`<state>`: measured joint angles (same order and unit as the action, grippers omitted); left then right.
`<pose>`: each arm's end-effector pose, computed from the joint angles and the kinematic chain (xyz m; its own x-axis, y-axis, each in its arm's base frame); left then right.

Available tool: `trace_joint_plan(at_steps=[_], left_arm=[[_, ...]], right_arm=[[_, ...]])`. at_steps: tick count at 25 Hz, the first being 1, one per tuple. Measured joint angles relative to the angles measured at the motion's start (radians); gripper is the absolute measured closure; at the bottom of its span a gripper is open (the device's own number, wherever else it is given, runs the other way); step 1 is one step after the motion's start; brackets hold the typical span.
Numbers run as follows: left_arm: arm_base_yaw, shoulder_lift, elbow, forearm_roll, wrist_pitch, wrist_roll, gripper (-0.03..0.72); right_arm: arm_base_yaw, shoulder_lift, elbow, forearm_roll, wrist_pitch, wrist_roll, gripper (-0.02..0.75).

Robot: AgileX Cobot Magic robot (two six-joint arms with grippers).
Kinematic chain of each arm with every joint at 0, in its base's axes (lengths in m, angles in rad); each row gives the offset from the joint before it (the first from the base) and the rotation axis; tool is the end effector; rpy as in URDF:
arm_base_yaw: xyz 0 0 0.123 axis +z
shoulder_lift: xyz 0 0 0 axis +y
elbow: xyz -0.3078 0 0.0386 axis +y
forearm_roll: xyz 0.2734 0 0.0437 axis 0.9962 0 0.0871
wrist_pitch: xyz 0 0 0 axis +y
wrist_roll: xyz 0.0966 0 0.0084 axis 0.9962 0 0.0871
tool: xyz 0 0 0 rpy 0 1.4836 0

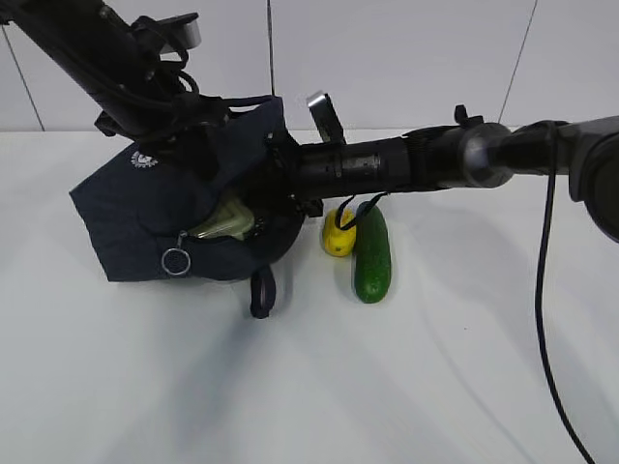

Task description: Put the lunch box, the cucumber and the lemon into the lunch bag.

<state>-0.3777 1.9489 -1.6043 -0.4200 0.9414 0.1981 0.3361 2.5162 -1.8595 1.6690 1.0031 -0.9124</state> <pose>0.4144 -0.1988 0.2598 -0.8766 0.2880 -0.3855 0.4210 0.8469 -0.3248 0.5052 0.2627 0.1183 -0.9280 0.1047 -0.3576 -0.3189 0.2734 0.9075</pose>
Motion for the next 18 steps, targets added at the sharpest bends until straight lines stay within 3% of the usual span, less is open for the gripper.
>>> trace_joint_plan(at_steps=[5, 10, 14, 18], left_arm=[[0.0, 0.0, 0.0, -0.006, 0.004, 0.0, 0.69], [0.0, 0.0, 0.0, -0.008, 0.006, 0.0, 0.69], [0.0, 0.0, 0.0, -0.008, 0.006, 0.0, 0.69], [0.0, 0.0, 0.0, -0.008, 0.006, 0.0, 0.69]], right_arm=[[-0.06, 0.0, -0.054, -0.053, 0.142, 0.048, 0.267], [-0.163, -0.007, -0.126, -0.171, 0.166, 0.175, 0.266], [-0.234, -0.058, -0.173, -0.329, 0.169, 0.283, 0.267], [-0.253, -0.126, -0.216, -0.562, 0.186, 0.392, 0.287]])
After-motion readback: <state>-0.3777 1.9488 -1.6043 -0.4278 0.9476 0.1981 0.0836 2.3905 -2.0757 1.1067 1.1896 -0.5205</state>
